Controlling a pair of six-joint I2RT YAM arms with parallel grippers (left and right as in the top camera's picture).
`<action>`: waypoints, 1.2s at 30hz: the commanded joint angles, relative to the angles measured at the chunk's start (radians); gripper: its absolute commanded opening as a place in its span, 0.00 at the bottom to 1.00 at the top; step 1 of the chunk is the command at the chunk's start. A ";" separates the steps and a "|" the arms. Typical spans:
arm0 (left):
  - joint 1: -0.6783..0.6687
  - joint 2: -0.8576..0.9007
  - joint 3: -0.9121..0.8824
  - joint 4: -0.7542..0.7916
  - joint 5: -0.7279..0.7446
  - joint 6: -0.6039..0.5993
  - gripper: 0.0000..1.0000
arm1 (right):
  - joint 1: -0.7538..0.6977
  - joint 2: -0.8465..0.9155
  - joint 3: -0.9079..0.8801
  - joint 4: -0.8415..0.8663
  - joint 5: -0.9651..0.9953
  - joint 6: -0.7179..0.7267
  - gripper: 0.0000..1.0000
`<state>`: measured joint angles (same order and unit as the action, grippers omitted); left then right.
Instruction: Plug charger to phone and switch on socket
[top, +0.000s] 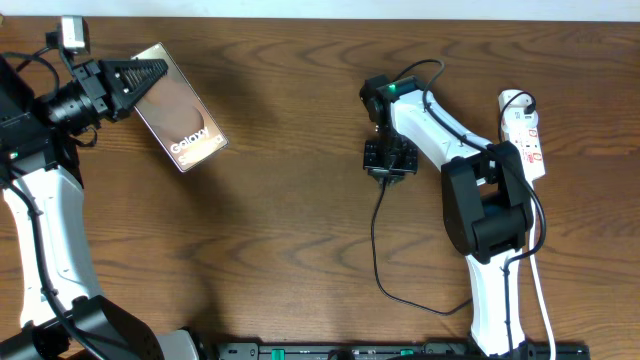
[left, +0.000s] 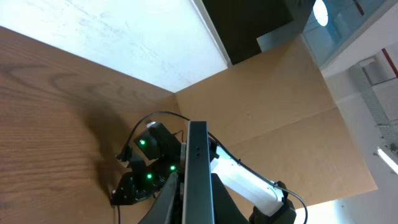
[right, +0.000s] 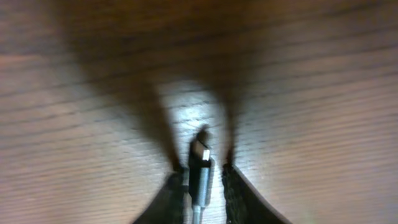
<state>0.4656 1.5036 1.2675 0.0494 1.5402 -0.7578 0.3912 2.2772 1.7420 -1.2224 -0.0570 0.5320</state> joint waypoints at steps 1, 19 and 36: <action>0.003 -0.007 0.006 0.005 0.031 0.006 0.08 | -0.003 -0.012 0.017 -0.009 0.039 0.032 0.35; 0.003 -0.007 0.006 0.005 0.031 0.006 0.08 | 0.055 -0.011 0.016 -0.026 -0.010 0.104 0.25; 0.003 -0.007 0.006 0.005 0.031 0.006 0.08 | 0.045 -0.011 0.016 0.022 0.002 0.111 0.20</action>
<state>0.4656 1.5036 1.2675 0.0494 1.5402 -0.7578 0.4408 2.2772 1.7439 -1.2064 -0.0677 0.6254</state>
